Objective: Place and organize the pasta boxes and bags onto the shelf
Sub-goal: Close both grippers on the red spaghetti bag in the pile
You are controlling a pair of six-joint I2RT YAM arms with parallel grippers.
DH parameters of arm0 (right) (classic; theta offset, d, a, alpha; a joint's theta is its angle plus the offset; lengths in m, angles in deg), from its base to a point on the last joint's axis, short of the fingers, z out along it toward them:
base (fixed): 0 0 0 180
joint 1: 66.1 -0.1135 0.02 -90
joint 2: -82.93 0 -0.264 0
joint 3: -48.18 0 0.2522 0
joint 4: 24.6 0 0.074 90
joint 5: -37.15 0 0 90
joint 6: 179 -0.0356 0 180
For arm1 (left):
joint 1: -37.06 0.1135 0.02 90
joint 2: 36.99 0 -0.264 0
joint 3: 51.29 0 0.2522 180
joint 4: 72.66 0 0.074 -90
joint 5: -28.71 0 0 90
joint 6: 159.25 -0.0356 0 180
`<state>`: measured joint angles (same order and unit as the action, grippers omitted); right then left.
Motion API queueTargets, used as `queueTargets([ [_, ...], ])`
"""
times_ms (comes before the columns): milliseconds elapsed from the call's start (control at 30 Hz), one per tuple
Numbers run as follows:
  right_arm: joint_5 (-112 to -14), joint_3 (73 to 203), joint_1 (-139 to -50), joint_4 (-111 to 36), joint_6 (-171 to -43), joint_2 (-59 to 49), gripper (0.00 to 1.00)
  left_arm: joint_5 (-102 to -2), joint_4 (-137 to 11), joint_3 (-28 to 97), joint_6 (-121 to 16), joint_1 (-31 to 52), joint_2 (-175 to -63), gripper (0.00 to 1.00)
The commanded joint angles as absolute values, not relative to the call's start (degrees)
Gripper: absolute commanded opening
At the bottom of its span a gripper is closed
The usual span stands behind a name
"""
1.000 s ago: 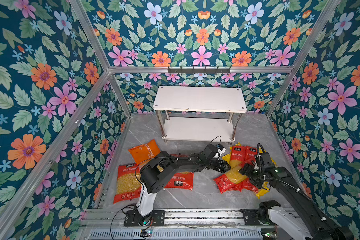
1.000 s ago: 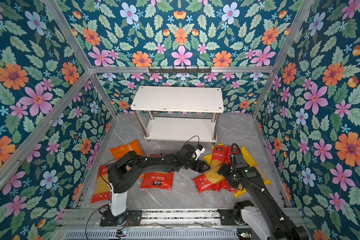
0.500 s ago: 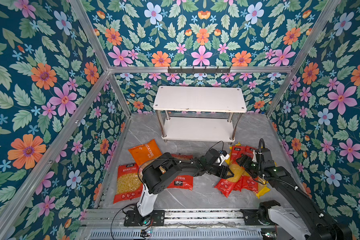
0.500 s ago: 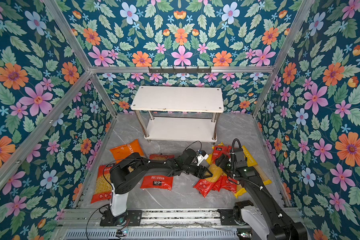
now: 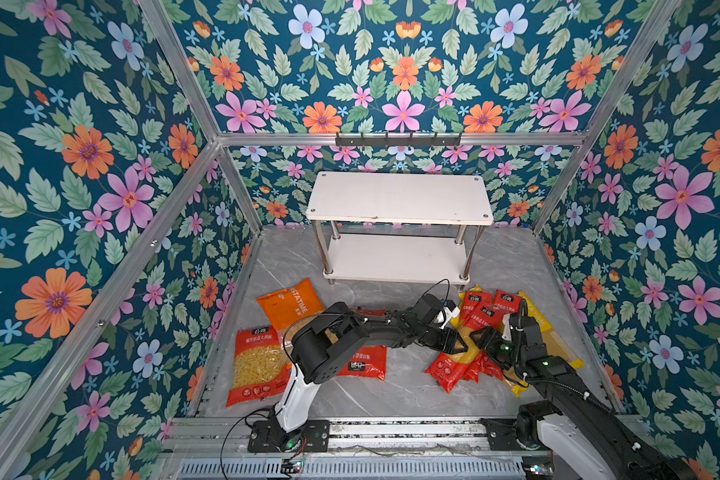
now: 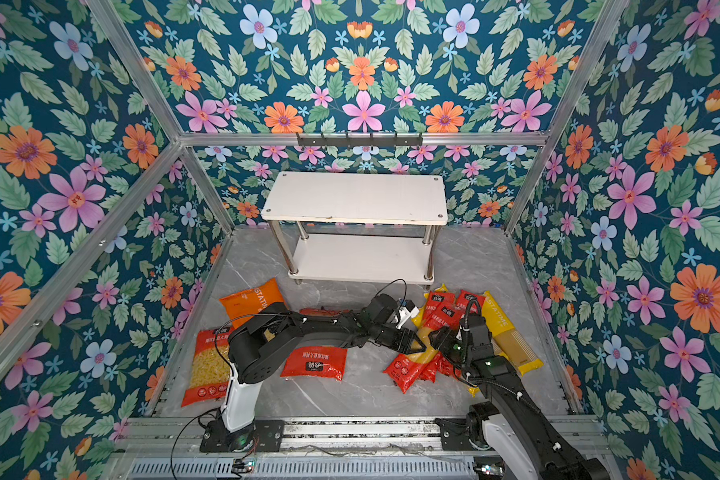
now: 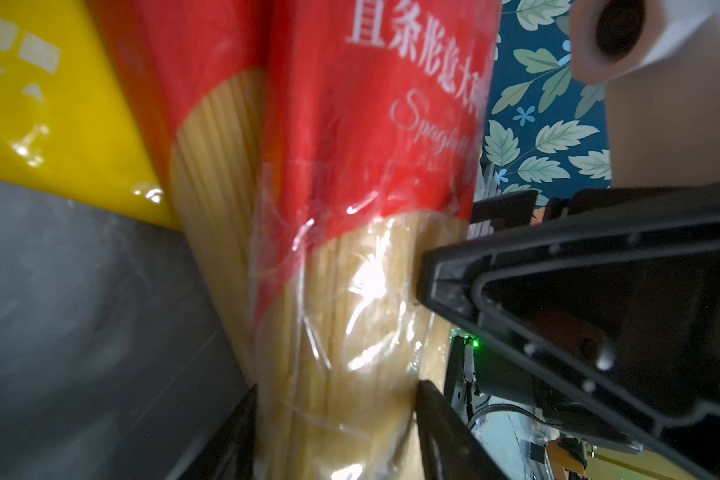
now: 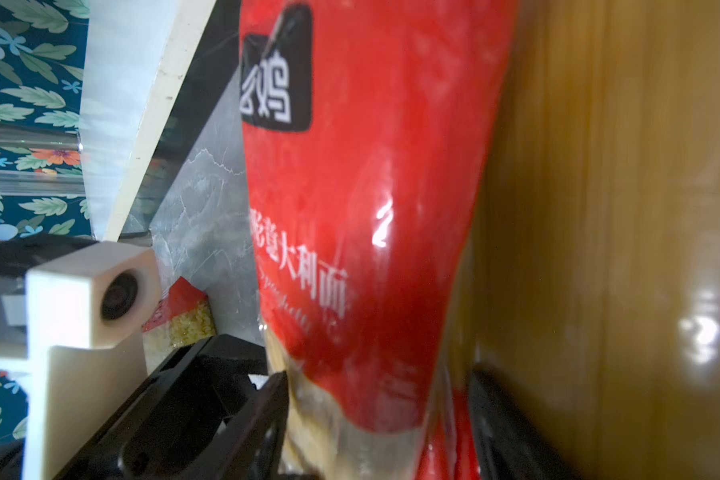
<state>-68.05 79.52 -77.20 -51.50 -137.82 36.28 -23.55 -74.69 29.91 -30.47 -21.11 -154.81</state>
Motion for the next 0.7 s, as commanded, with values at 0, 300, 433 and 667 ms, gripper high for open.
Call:
queueTargets([
  [0, -71.55, 80.21, -77.35, -52.68, -136.04, 36.30, 0.60, -24.20, -75.82, 29.78, -29.96, -21.30, -154.70, 0.55],
  [300, -69.48, 82.02, -77.36, -53.81, -133.69, 32.76, 0.57, -25.10, -78.99, 28.23, -28.66, -21.21, -154.14, 0.45],
  [433, -67.07, 82.58, -77.19, -54.59, -133.79, 31.66, 0.64, -24.33, -79.46, 27.77, -28.73, -21.21, -154.14, 0.40],
  [667, -69.59, 81.64, -76.65, -47.53, -135.48, 29.10, 0.68, -22.07, -81.00, 27.39, -29.00, -21.12, -154.24, 0.33],
])
